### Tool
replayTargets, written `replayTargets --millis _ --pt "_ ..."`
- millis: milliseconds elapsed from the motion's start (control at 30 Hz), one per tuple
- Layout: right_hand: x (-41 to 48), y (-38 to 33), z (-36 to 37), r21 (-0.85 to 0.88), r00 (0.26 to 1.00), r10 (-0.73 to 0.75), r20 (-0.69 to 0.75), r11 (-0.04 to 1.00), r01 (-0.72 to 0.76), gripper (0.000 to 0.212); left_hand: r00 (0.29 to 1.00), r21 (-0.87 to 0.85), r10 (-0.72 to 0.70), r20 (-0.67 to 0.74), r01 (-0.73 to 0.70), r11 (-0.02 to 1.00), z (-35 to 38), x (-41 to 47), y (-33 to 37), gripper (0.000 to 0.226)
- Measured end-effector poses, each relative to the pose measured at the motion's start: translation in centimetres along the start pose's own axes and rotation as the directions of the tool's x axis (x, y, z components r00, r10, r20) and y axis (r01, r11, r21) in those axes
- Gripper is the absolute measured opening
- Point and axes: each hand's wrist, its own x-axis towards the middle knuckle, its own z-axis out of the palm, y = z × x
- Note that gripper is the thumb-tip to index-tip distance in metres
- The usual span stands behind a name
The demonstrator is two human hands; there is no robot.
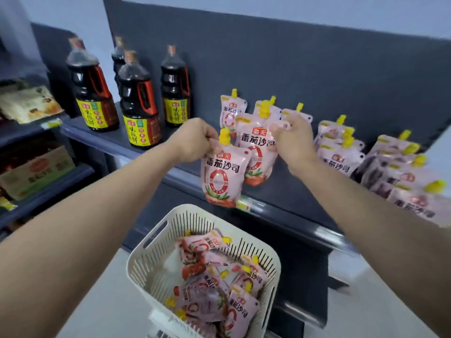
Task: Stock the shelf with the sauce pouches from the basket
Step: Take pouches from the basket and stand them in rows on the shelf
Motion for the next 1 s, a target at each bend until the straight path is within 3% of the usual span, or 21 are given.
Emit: replayTargets --millis 133,367,467,567,633,733,833,933,1000 --pt "4.3 -0.7 -3.5 -0.055 0.992 -0.011 -0.122 0.998 0.005 0.032 0.996 -0.072 0.036 -0.078 -0.042 0.997 0.9 2.6 2.8 0.013" --pt "11.9 2.7 -5.6 -0.137 0.987 0.033 -0.157 0.989 -0.055 0.026 0.996 -0.093 0.017 -0.088 -0.025 0.995 3.1 7.0 4.6 0.011" --pt "14.5 4.5 -5.3 -0.153 0.985 0.091 -0.149 0.982 -0.114 0.021 0.998 -0.072 -0.004 -0.069 -0.001 0.997 3.9 8.9 4.5 0.01" --pt "16.5 6.4 -4.6 -0.19 0.982 0.142 -0.128 0.968 -0.165 0.03 0.999 -0.053 -0.019 -0.05 0.017 0.998 4.7 10.5 4.4 0.009" --pt "17.6 7.6 -4.1 -0.196 0.977 0.176 -0.118 0.961 -0.197 0.032 0.999 -0.049 -0.029 -0.045 0.026 0.998 5.2 11.4 4.4 0.022" --pt "18.4 8.6 -3.4 -0.194 0.978 0.2 -0.065 0.958 -0.209 0.017 0.998 -0.064 -0.042 -0.044 0.039 0.997 5.9 12.5 4.3 0.035" --pt "19.1 9.7 -2.7 -0.195 0.966 0.254 -0.042 0.947 -0.257 0.038 0.998 -0.045 -0.058 -0.029 0.057 0.997 6.7 13.5 3.9 0.026" --pt "19.4 10.4 -2.6 -0.201 0.954 0.298 -0.04 0.933 -0.299 0.043 0.997 -0.035 -0.073 -0.02 0.072 0.997 7.4 14.3 3.7 0.015" --pt "19.6 10.8 -2.6 -0.267 0.951 0.309 -0.03 0.914 -0.305 0.042 0.997 -0.028 -0.076 -0.014 0.076 0.997 7.8 14.7 3.6 0.022"
